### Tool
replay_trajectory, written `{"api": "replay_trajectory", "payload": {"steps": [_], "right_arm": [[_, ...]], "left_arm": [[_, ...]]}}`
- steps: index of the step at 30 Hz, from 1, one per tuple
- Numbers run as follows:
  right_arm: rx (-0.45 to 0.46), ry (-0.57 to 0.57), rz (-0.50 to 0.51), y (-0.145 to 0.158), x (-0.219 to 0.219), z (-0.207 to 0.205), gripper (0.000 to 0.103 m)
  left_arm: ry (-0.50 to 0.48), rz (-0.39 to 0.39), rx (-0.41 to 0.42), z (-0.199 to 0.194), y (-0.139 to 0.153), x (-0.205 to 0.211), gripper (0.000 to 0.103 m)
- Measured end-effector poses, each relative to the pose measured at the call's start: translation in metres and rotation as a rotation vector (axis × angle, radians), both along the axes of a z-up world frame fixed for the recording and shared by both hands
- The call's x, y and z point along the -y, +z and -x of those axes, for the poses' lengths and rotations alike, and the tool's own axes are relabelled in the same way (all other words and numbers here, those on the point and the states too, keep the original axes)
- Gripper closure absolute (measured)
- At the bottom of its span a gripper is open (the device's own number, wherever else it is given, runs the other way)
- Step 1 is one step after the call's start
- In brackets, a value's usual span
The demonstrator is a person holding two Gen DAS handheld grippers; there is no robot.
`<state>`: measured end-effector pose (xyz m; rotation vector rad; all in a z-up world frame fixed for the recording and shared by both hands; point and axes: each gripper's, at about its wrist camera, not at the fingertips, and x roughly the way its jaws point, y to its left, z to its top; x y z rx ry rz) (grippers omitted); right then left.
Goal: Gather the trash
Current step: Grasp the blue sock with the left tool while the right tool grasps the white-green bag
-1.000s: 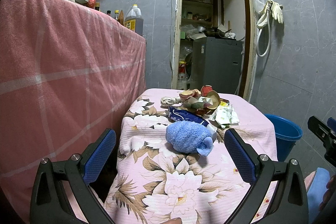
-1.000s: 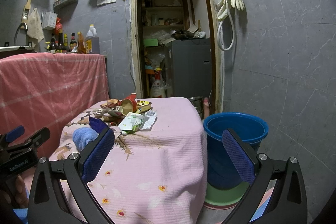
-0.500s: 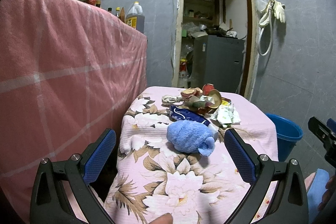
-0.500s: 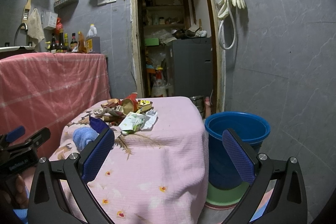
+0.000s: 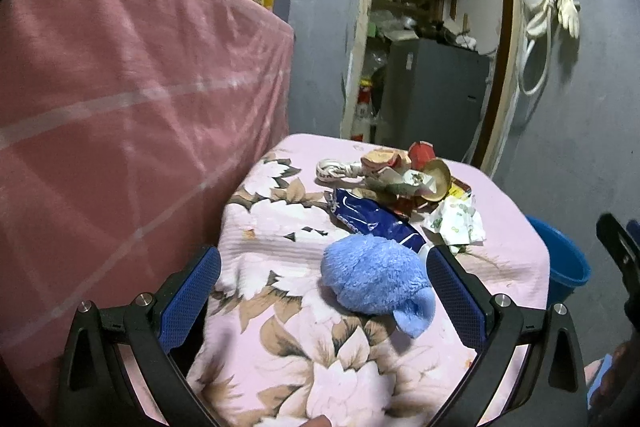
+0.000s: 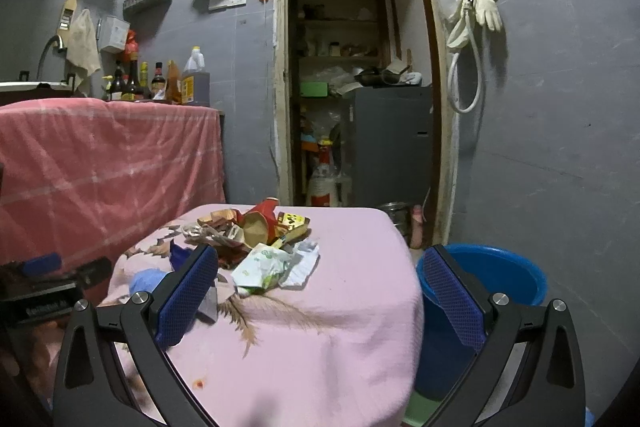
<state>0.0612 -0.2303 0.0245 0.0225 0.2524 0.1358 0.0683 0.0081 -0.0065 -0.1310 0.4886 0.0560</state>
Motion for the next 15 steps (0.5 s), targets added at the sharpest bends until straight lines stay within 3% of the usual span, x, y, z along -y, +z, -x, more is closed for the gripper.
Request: {"api": "replay_trajectory", "payload": {"steps": [2, 6, 9, 13, 15], "right_arm": [[-0.016, 0.013, -0.010, -0.002, -0.003, -0.012, 0.000], [-0.041, 0.044, -0.026, -0.002, -0.007, -0.030, 0.000], [-0.061, 0.065, -0.042, -0.002, -0.010, -0.042, 0.002], [-0.122, 0.103, -0.037, -0.007, -0.018, -0.063, 0.021], [-0.161, 0.125, -0.033, -0.012, -0.021, -0.073, 0.025]], "left_arm": [[0.002, -0.005, -0.023, -0.009, -0.003, 0.000, 0.003], [-0.009, 0.034, -0.087, -0.025, -0.011, -0.001, 0.019], [-0.031, 0.069, -0.123, -0.033, -0.016, -0.001, 0.024], [-0.067, 0.106, -0.158, -0.040, -0.018, 0.001, 0.030], [-0.074, 0.128, -0.176, -0.043, -0.020, 0.000, 0.030]]}}
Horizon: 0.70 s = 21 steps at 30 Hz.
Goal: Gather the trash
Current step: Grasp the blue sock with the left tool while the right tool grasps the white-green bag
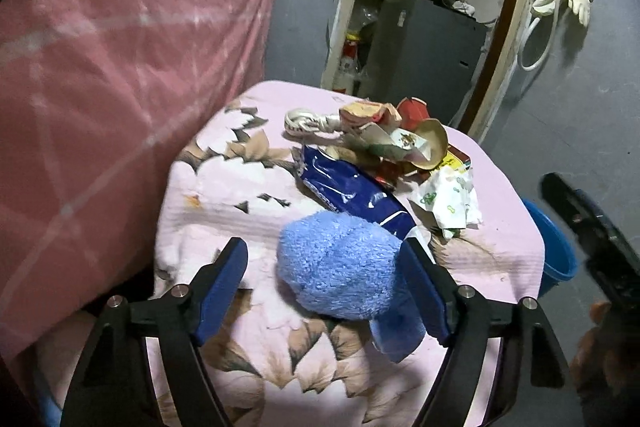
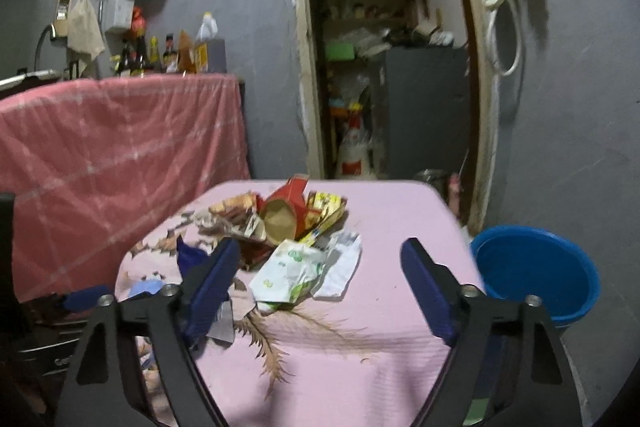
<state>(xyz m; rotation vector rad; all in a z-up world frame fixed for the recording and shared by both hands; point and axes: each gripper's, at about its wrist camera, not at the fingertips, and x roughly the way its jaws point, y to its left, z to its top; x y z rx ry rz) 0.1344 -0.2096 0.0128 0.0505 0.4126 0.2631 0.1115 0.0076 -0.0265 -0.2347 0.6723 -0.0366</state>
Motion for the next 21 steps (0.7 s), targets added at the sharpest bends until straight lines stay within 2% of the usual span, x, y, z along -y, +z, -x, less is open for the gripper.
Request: {"api": "replay_trajectory", "payload": {"steps": [5, 7, 10, 15, 21], "right_arm": [[-0.097, 0.052, 0.002, -0.015, -0.006, -0.019, 0.041], [-0.135, 0.067, -0.004, -0.021, -0.007, -0.025, 0.042], [-0.169, 0.083, -0.014, -0.024, -0.005, -0.032, 0.043], [-0.223, 0.103, -0.009, -0.027, -0.006, -0.047, 0.043], [-0.310, 0.150, -0.022, -0.037, -0.016, -0.067, 0.050]], "left_arm": [[-0.031, 0.063, -0.037, -0.008, -0.006, -0.003, 0.030], [-0.059, 0.094, -0.061, -0.015, -0.009, -0.004, 0.031], [-0.096, 0.130, -0.089, -0.024, -0.012, -0.003, 0.039], [-0.126, 0.130, -0.094, -0.024, -0.004, -0.006, 0.051], [-0.128, 0.142, -0.093, -0.024, -0.002, -0.011, 0.056]]}}
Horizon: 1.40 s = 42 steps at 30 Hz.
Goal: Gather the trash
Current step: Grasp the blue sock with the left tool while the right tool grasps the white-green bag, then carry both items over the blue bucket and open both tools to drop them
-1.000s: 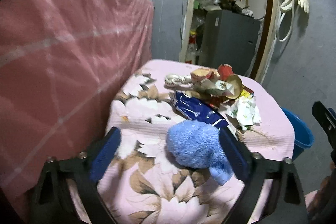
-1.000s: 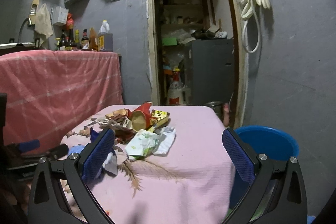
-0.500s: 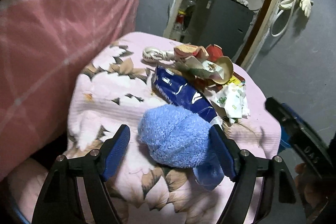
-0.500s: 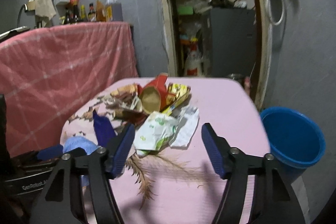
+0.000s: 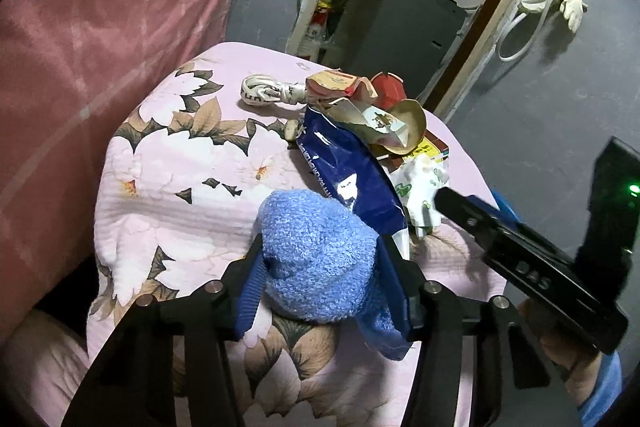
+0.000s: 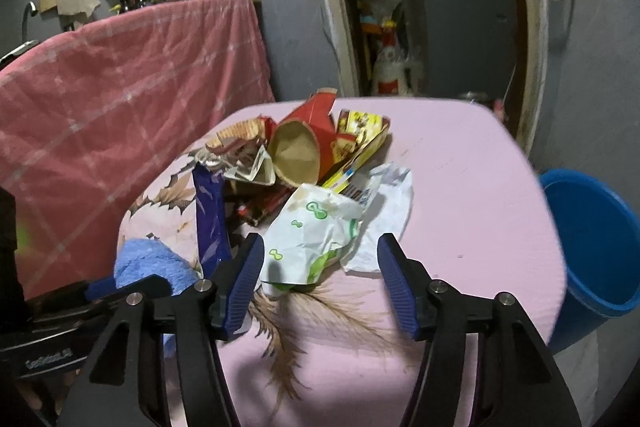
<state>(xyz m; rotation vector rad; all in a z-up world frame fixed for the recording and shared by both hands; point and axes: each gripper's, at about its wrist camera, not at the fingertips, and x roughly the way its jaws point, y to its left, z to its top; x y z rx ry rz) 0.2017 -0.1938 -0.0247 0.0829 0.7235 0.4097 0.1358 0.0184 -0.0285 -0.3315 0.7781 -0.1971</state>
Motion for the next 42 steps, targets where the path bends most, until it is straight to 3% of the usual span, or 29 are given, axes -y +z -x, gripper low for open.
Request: {"api": "replay_trajectory", "payload": {"steps": [9, 13, 18, 24, 33, 42], "right_arm": [[-0.105, 0.042, 0.006, -0.014, -0.011, -0.023, 0.054], [-0.140, 0.052, -0.038, -0.018, -0.007, -0.024, 0.074], [-0.123, 0.048, -0.088, -0.014, 0.000, -0.009, 0.082], [-0.032, 0.028, -0.135, 0.001, 0.021, 0.022, 0.085], [0.227, -0.104, -0.112, 0.041, 0.069, 0.059, 0.085], [0.404, -0.292, 0.019, 0.059, 0.145, 0.061, 0.085]], "left_arm": [[0.013, 0.015, 0.000, -0.003, 0.002, -0.003, 0.060], [0.000, -0.002, 0.012, 0.001, 0.004, 0.001, 0.061], [-0.008, -0.022, 0.053, 0.015, 0.008, 0.009, 0.061], [-0.026, -0.051, 0.140, 0.025, 0.020, 0.024, 0.061], [-0.092, -0.085, 0.294, 0.018, 0.045, 0.068, 0.061], [-0.217, -0.084, 0.474, -0.016, 0.064, 0.173, 0.061]]}}
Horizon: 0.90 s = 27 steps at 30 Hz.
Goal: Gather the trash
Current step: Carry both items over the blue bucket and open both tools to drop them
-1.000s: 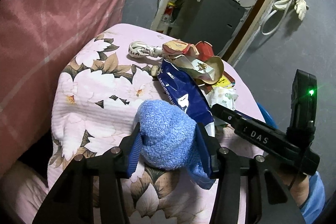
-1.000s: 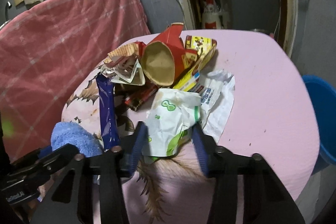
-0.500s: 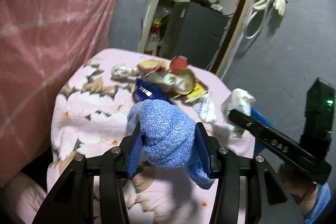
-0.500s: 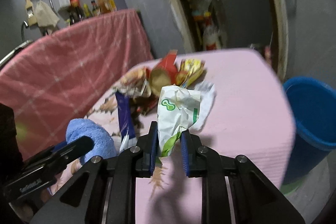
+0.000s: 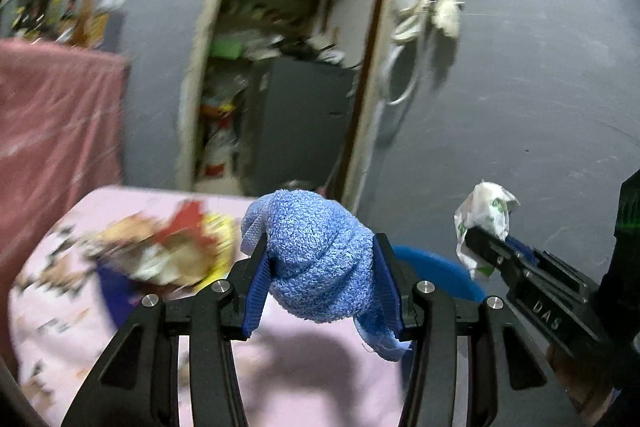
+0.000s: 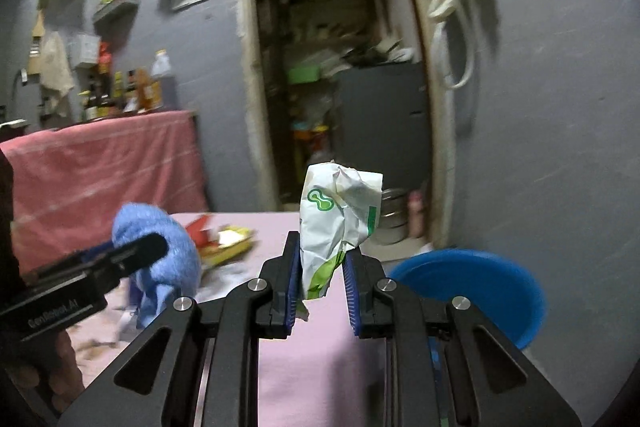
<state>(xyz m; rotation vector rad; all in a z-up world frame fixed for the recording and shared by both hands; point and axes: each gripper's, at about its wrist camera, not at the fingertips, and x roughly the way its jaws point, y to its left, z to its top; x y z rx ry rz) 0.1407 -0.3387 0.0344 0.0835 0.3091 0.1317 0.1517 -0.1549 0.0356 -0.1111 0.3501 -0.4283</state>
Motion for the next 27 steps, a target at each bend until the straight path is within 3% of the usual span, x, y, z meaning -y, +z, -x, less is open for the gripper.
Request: {"api": "replay_trajectory", "payload": {"steps": [5, 12, 19, 27], "right_arm": [[0.014, -0.152, 0.051, -0.007, 0.054, -0.013, 0.085], [0.010, -0.302, 0.027, -0.020, 0.121, -0.024, 0.085], [-0.042, -0.350, -0.035, -0.045, 0.153, -0.029, 0.084], [-0.124, -0.330, -0.075, -0.059, 0.168, -0.049, 0.080]], "left_arm": [[-0.090, 0.031, -0.013, -0.039, -0.002, 0.070, 0.061], [-0.141, 0.026, -0.089, -0.091, -0.016, 0.141, 0.060], [-0.134, -0.003, -0.153, -0.125, -0.040, 0.174, 0.060], [-0.116, -0.012, -0.315, -0.151, -0.070, 0.186, 0.058]]}}
